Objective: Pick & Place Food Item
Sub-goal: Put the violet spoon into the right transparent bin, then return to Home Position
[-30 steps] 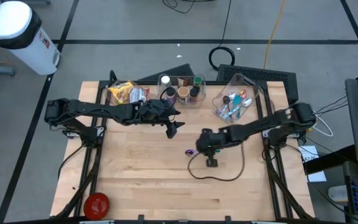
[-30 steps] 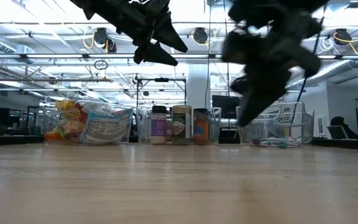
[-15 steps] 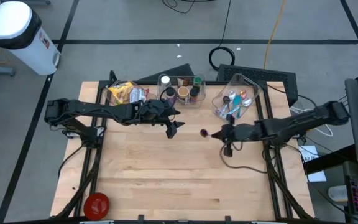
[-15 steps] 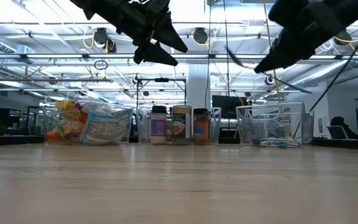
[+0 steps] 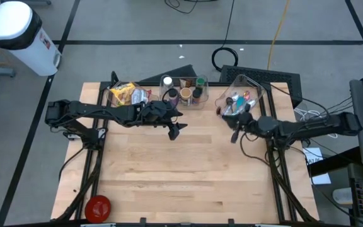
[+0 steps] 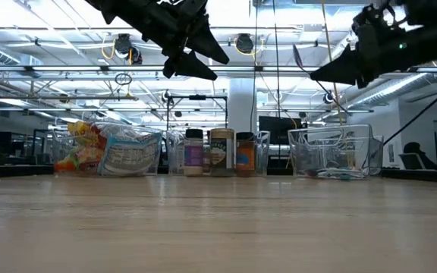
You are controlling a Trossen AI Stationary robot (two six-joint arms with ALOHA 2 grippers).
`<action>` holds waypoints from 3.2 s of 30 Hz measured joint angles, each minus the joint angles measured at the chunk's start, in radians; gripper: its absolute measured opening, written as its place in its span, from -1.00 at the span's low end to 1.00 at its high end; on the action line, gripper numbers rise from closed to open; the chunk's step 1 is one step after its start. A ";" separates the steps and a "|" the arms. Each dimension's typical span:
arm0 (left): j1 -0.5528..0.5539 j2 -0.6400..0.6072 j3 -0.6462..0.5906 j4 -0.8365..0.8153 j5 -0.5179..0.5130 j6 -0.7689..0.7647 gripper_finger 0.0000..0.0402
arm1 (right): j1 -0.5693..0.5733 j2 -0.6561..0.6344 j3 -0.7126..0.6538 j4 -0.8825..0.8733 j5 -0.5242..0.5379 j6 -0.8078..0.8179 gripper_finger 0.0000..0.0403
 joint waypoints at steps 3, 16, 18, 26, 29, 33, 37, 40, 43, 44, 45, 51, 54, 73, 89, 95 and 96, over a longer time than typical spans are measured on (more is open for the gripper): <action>0.000 0.000 0.000 0.000 0.000 0.000 0.42 | -0.039 -0.024 -0.072 0.150 0.019 -0.027 -1.00; 0.000 0.000 0.000 -0.001 0.001 0.000 0.42 | -0.136 -0.047 -0.296 0.540 0.353 -0.172 -0.99; 0.000 0.000 0.000 0.000 0.001 0.000 0.42 | -0.147 -0.041 -0.296 0.510 0.353 -0.169 -0.99; 0.000 0.000 0.000 0.000 0.001 0.000 0.42 | -0.191 -0.008 -0.298 0.459 0.415 -0.119 -0.99; 0.000 0.000 0.000 0.000 0.001 0.000 0.42 | -0.212 0.001 -0.298 0.390 0.466 -0.047 -0.96; 0.000 0.000 0.000 0.000 0.001 0.000 0.42 | -0.251 0.001 -0.283 0.288 0.424 0.033 -0.80; 0.000 0.000 0.000 0.000 0.001 0.000 0.42 | -0.294 0.002 -0.235 0.134 0.324 0.118 -0.55; 0.000 0.000 0.000 0.000 0.001 0.000 0.42 | -0.329 0.003 -0.212 0.046 0.249 0.173 -0.35; 0.000 0.000 0.000 0.000 0.001 0.000 0.42 | -0.356 0.000 -0.206 0.045 0.169 0.190 -0.17; 0.000 0.000 0.000 0.000 0.001 0.000 0.42 | -0.364 0.002 -0.206 0.041 0.144 0.191 -0.13; 0.000 0.000 0.000 0.000 0.001 0.000 0.42 | -0.371 0.002 -0.206 0.040 0.120 0.193 -0.09; 0.000 0.000 0.000 0.000 0.001 0.000 0.42 | -0.381 0.000 -0.184 0.020 0.024 0.208 0.03; 0.000 0.000 0.000 0.000 0.001 0.000 0.42 | -0.378 0.000 -0.136 -0.056 -0.058 0.210 0.04; 0.000 0.000 0.000 0.000 0.001 0.000 0.42 | -0.078 -0.015 0.023 0.026 -0.469 0.214 -0.08; 0.000 0.000 0.000 0.000 0.000 0.000 0.42 | -0.029 -0.482 0.112 -0.439 -0.484 0.242 -0.23; 0.000 0.000 0.000 0.000 0.001 0.000 0.42 | -0.030 -0.642 0.112 -0.447 -0.484 0.175 -0.23; 0.000 0.000 0.000 0.000 0.000 0.000 0.42 | -0.030 -0.662 0.112 -0.447 -0.485 0.163 -0.23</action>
